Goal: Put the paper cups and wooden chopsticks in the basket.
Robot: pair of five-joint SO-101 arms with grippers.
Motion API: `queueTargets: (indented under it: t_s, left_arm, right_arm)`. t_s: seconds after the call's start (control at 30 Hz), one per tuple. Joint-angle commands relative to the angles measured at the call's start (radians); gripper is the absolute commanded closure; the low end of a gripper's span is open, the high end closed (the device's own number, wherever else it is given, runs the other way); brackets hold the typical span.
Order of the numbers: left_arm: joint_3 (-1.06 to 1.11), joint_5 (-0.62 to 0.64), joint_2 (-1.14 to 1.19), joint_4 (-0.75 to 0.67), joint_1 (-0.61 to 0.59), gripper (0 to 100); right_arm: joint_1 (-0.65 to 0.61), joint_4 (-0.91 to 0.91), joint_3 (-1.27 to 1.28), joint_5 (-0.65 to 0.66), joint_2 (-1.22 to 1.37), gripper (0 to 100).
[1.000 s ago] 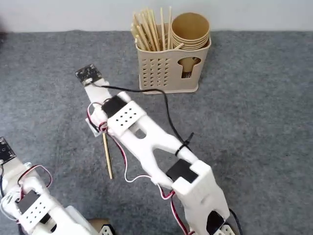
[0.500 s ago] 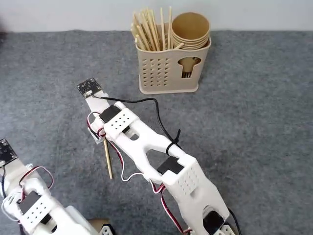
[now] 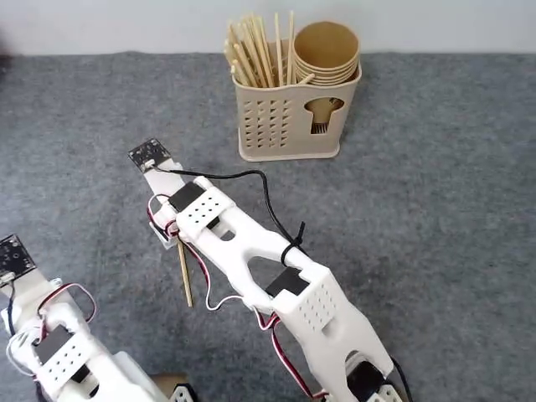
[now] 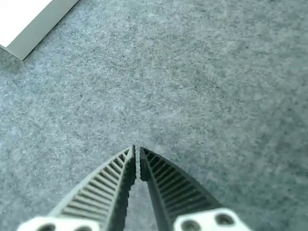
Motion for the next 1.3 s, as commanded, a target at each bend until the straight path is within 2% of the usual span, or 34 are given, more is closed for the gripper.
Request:
queueTargets:
  t_s: [0.0, 0.13, 0.43, 0.9, 1.03, 1.13, 1.27]
  left_arm:
    - [-0.005, -0.009, -0.018, -0.023, 0.005, 98]
    - [-0.005, -0.009, -0.018, -0.023, 0.005, 98]
    - [-0.004, -0.009, -0.018, -0.023, 0.006, 98]
    - [-0.004, -0.009, -0.018, -0.021, 0.006, 98]
    - [-0.004, -0.009, -0.018, -0.021, 0.006, 98]
    - [-0.004, -0.009, -0.018, -0.023, 0.006, 98]
    - [-0.004, -0.009, -0.018, -0.02, 0.006, 98]
  right_arm:
    - [-0.002, 0.038, -0.018, 0.017, 0.004, 87.9]
    - [-0.002, 0.067, -0.018, 0.018, 0.004, 99.1]
    - [-0.002, 0.179, -0.041, 0.087, -0.03, 99.1]
    - [-0.004, 0.45, -0.046, 0.081, -0.426, 99.1]
    - [-0.022, 0.452, -0.015, 0.078, -0.444, 99.0]
    - [-0.05, 0.375, 0.029, 0.068, -0.389, 96.2]
    - [-0.077, 0.289, 0.031, 0.015, -0.297, 83.9]
